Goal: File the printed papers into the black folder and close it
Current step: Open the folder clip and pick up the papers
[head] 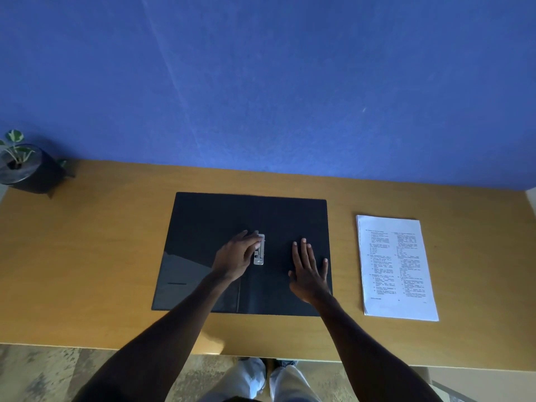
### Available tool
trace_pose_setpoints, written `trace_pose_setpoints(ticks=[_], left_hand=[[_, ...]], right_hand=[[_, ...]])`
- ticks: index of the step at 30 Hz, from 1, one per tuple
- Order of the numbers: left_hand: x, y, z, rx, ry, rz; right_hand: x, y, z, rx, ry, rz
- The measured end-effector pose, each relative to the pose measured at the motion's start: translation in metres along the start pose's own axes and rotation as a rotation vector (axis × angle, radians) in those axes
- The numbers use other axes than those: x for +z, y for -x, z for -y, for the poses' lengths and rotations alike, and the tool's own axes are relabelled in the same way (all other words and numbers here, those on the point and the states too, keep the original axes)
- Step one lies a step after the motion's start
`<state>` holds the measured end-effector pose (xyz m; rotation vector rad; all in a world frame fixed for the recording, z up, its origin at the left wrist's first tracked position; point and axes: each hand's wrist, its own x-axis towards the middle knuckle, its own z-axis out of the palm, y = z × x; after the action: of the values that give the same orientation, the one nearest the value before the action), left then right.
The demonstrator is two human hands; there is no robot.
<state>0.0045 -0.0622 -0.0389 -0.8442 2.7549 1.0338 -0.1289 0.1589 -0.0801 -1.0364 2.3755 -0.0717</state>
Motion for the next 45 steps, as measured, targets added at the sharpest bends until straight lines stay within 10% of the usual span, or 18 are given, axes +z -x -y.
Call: trace_pose_setpoints(ticks=[8, 19, 45], left_hand=[[-0.016, -0.047, -0.011, 0.021, -0.087, -0.168], [-0.003, -0.053, 0.001, 0.115, -0.509, 0.089], [0.091, -0.030, -0.136, 0.195, -0.347, 0.043]], right_hand=[[-0.002, -0.005, -0.001, 0.003, -0.026, 0.027], [0.010, -0.005, 0.001, 0.021, 0.009, -0.066], [-0.033, 0.059, -0.141, 0.078, -0.101, -0.230]])
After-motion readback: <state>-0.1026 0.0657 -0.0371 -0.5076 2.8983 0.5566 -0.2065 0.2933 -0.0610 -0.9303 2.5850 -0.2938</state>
